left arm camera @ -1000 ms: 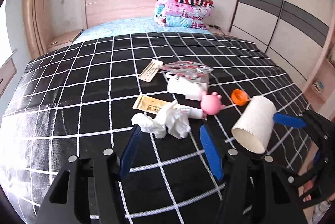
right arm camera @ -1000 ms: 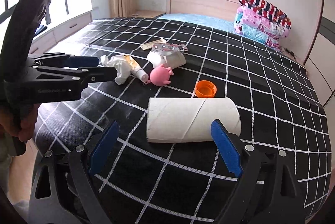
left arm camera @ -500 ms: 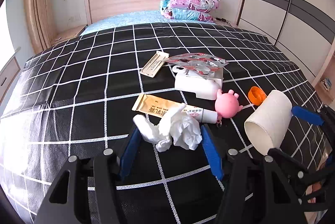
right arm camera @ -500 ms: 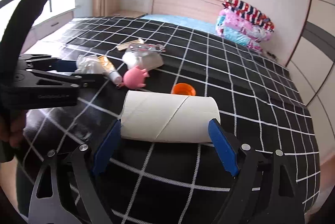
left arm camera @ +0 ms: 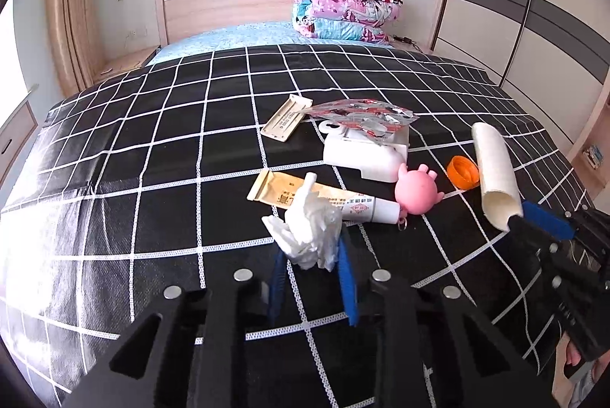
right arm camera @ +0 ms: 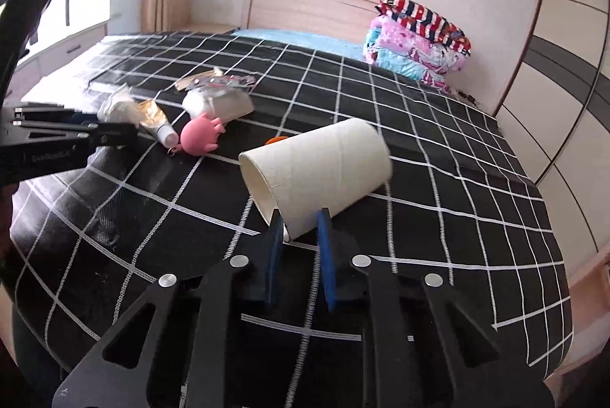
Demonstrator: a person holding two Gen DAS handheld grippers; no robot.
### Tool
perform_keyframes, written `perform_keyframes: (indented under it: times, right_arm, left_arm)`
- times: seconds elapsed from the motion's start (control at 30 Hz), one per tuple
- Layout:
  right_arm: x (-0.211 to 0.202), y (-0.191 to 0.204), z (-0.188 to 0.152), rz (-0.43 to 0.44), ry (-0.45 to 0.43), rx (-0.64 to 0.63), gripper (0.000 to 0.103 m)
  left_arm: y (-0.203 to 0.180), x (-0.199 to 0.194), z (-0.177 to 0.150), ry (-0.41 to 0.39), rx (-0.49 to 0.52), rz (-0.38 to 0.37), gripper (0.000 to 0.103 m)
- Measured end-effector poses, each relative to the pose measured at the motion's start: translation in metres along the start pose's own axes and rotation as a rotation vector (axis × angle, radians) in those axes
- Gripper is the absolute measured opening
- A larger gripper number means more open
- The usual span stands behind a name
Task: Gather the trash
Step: 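Grasp the white paper tube with the right tool while the left tool grasps the white tissue, then carry the paper tube and tissue in both tools over the trash bin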
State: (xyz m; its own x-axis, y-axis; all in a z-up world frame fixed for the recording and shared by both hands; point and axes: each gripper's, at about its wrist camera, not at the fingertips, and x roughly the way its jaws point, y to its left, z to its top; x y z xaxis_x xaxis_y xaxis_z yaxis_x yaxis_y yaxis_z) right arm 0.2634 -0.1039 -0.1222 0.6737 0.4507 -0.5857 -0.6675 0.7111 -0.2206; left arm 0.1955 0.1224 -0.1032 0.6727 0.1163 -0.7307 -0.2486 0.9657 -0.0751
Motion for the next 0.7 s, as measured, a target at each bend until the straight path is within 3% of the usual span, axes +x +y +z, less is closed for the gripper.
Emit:
perform_keyframes:
  times: [0.4,0.7]
  right_arm:
    - [-0.031,-0.021,-0.006,0.025,-0.073,0.06,0.004]
    - [-0.062,-0.029,-0.008,0.069,-0.131,0.087,0.004]
  left_arm:
    - [-0.005,-0.03,-0.01,-0.05,0.008,-0.015,0.02]
    - [-0.017,-0.063,-0.017,-0.092,0.038,-0.024,0.019]
